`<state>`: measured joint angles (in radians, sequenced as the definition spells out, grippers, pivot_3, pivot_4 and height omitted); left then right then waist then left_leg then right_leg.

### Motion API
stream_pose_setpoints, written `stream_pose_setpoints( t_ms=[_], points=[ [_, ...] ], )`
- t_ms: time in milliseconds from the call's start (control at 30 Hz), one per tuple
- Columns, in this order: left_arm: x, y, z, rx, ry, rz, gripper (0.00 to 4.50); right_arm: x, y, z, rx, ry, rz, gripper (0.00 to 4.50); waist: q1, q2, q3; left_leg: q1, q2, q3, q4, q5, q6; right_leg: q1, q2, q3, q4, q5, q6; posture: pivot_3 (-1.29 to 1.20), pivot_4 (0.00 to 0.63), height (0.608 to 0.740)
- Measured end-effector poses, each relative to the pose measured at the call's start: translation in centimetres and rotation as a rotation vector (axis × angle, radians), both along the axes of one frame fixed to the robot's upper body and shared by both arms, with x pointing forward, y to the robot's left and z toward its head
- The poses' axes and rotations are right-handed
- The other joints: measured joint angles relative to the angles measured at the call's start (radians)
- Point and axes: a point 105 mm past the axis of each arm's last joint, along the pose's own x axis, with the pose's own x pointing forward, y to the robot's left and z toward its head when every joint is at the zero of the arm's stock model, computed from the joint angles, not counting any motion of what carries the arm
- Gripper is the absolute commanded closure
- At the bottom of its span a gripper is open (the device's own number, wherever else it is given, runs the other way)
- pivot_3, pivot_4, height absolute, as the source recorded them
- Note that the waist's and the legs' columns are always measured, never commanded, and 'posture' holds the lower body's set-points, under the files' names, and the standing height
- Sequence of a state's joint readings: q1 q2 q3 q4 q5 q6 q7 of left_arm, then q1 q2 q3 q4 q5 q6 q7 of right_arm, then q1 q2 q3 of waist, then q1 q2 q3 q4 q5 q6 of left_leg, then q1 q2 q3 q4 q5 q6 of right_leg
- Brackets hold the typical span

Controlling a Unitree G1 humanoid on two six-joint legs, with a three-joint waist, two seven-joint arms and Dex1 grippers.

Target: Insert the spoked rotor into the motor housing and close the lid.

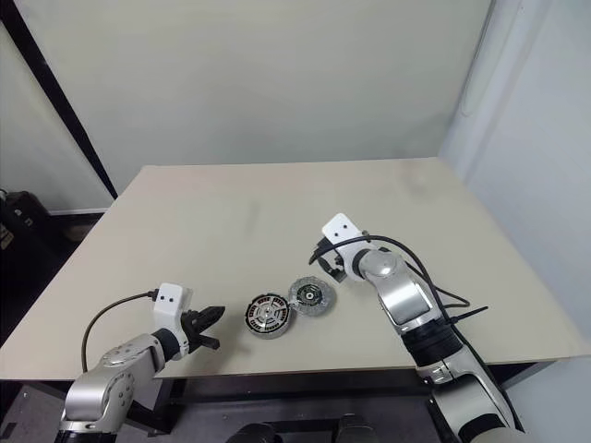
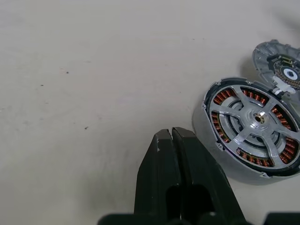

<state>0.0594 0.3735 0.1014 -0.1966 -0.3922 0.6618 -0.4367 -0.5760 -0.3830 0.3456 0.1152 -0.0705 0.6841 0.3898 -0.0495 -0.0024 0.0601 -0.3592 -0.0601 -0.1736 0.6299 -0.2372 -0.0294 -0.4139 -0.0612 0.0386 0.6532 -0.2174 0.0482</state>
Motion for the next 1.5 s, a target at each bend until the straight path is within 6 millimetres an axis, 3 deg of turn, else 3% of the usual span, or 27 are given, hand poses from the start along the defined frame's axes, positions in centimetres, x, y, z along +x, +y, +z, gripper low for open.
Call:
stream_pose_setpoints(
  t_ms=[133,333,600,967,1167,1300,1500],
  points=[
    [0.0,0.1,-0.1,0.004,-0.001,0.001,4.50,0.5,-2.8,-1.5,-0.100,0.025,-0.063,0.04,0.000,0.000,0.000,0.000,0.000,0.000,0.000,0.000,0.000,0.001,0.000,0.000,-0.001,0.000,0.000,0.00,0.000,0.740],
    [0.4,-0.1,0.3,0.005,-0.014,-0.009,4.50,-1.0,-3.1,-5.1,-0.159,0.137,-0.008,0.04,-0.001,0.000,0.000,0.000,0.000,0.000,0.000,0.000,0.000,0.001,0.000,0.001,-0.001,0.000,0.000,0.00,0.000,0.740],
    [0.4,0.0,0.3,0.016,-0.015,-0.015,4.50,-2.2,-0.5,-6.0,-0.055,0.177,0.095,0.04,0.000,0.000,0.000,0.001,0.000,0.000,0.001,0.000,0.000,0.002,0.000,0.000,-0.001,0.000,0.000,0.00,0.000,0.740],
    [0.5,0.0,0.4,0.022,-0.020,-0.024,4.50,-1.7,2.4,-2.0,0.190,0.079,0.132,0.04,-0.001,0.000,0.000,0.002,0.001,-0.001,0.000,0.000,0.000,0.002,0.002,0.000,0.000,0.001,0.002,0.00,0.000,0.740],
    [0.6,0.0,0.4,0.023,-0.019,-0.025,4.50,-2.9,6.6,-0.3,0.296,0.059,0.313,0.04,-0.001,0.000,0.000,0.004,0.004,-0.001,0.000,0.000,0.000,0.003,0.006,0.001,0.000,0.000,0.000,0.00,0.000,0.740],
    [0.6,0.0,0.4,0.024,-0.019,-0.025,4.50,-4.3,9.3,-0.6,0.315,0.089,0.430,0.04,-0.001,0.001,0.001,0.005,0.004,-0.001,0.000,0.000,0.000,0.005,0.006,0.001,0.000,0.000,-0.001,0.00,0.000,0.740],
    [0.5,0.1,0.4,0.025,-0.017,-0.023,4.50,-6.0,11.4,-2.4,0.308,0.162,0.506,0.04,0.000,0.001,0.001,0.005,0.003,-0.001,0.001,0.000,0.000,0.004,0.006,0.001,0.000,0.000,-0.001,0.00,0.000,0.740]
  ],
)
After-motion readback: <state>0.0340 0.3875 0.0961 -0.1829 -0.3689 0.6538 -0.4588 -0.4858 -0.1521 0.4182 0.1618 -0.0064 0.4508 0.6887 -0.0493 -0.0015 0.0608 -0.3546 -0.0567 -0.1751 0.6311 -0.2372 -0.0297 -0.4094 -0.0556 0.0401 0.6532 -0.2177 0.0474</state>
